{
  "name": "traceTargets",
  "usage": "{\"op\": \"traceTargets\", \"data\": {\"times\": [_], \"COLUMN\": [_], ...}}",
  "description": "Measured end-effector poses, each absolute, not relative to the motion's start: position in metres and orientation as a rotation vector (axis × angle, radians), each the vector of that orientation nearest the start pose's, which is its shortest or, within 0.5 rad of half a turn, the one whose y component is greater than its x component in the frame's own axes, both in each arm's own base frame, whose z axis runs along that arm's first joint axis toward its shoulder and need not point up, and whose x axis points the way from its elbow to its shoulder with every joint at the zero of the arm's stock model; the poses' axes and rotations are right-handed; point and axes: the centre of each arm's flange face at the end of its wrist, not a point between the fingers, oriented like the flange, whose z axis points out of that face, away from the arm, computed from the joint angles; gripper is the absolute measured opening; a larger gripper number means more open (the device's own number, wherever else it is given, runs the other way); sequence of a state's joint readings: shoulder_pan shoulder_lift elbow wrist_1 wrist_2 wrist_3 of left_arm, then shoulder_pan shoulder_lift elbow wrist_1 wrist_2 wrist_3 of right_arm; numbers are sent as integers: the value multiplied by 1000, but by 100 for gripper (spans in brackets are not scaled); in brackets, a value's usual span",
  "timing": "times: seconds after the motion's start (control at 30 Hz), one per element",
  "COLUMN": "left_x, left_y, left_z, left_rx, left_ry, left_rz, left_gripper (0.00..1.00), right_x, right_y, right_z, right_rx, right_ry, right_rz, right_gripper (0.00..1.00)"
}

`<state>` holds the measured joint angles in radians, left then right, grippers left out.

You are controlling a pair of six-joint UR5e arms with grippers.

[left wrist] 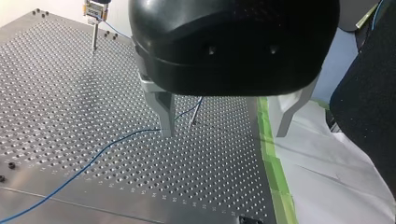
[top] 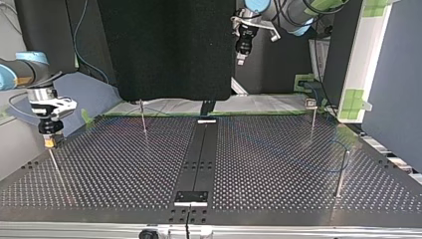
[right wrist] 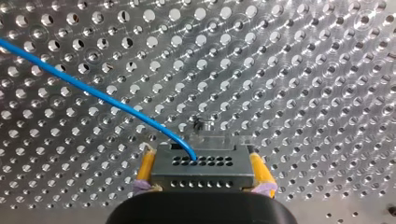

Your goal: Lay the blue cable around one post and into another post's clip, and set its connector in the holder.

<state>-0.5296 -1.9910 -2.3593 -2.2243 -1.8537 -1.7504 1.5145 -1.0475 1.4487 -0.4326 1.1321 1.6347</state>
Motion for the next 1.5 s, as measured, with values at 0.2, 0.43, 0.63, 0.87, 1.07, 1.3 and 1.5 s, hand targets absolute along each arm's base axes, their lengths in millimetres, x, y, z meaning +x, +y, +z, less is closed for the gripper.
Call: {"op": "traceTargets", "data": {"times": [0.2, 0.43, 0.63, 0.87, 1.07, 1.3, 1.5], "left_x": [271, 271, 271, 271, 271, 271, 271], "left_y": [-280, -280, -280, -280, -280, -280, -280], "left_z": [61, 61, 61, 61, 61, 61, 61], "left_rx": [129, 128, 128, 127, 128, 128, 128], "left_ry": [1853, 1853, 1853, 1851, 1853, 1853, 1853], "left_rz": [-229, -229, -229, -230, -229, -229, -228], "left_gripper": [100, 100, 100, 100, 100, 100, 100], "right_x": [137, 135, 136, 127, 126, 126, 126], "right_y": [-677, -679, -679, -680, -680, -680, -680], "right_z": [284, 285, 285, 286, 286, 287, 286], "right_rx": [1441, 1430, 1424, 1429, 1429, 1428, 1429], "right_ry": [-1031, -1033, -1041, -1055, -1056, -1055, -1056], "right_rz": [1540, 1546, 1552, 1544, 1543, 1544, 1543], "right_gripper": [0, 0, 0, 50, 69, 93, 100]}}
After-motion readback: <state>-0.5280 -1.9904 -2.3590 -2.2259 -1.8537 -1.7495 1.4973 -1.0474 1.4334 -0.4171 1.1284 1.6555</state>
